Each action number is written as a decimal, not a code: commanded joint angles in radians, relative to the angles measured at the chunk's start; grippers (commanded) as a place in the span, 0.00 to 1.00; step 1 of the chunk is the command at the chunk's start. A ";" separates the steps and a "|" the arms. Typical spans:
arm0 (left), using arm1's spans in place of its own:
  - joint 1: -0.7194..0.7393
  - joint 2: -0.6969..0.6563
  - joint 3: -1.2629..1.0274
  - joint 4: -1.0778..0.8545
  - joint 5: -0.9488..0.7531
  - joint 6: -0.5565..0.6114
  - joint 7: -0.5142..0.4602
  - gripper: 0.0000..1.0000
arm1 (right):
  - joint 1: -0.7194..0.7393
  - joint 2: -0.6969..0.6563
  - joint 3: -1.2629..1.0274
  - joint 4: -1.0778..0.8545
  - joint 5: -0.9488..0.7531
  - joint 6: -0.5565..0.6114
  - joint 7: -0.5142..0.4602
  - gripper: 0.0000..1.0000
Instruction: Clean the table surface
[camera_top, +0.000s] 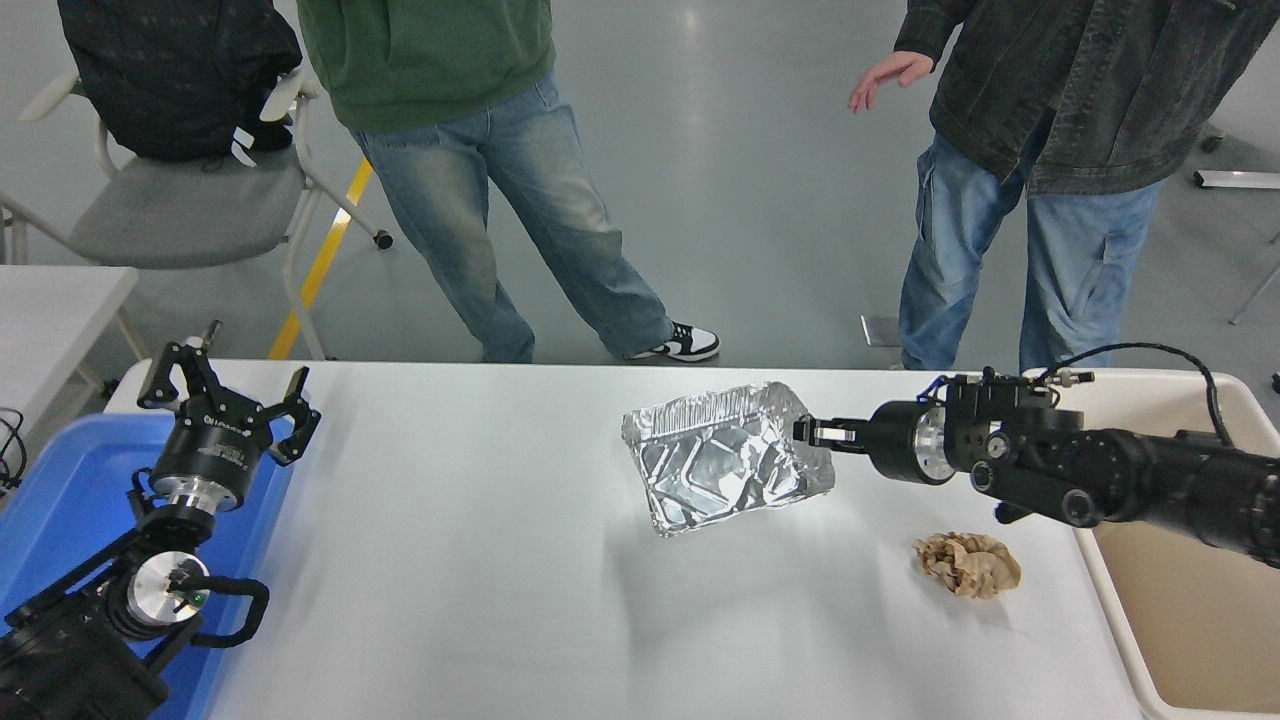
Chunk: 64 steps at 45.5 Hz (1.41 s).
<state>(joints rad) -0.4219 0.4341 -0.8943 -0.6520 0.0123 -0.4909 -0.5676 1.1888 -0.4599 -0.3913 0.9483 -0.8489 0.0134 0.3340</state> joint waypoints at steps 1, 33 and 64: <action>0.000 0.000 0.000 0.000 0.000 0.000 0.000 0.99 | 0.060 -0.120 0.006 0.139 0.005 -0.001 -0.001 0.00; 0.000 0.000 0.000 0.000 0.000 0.000 0.000 0.99 | 0.242 -0.505 0.005 0.333 -0.009 0.122 0.013 0.00; 0.000 0.000 0.000 0.000 0.000 0.000 0.000 0.99 | 0.065 -0.790 0.005 0.121 0.025 0.083 0.060 0.00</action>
<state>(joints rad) -0.4219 0.4341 -0.8943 -0.6521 0.0122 -0.4909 -0.5676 1.3463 -1.1901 -0.3857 1.2061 -0.8785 0.1155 0.3909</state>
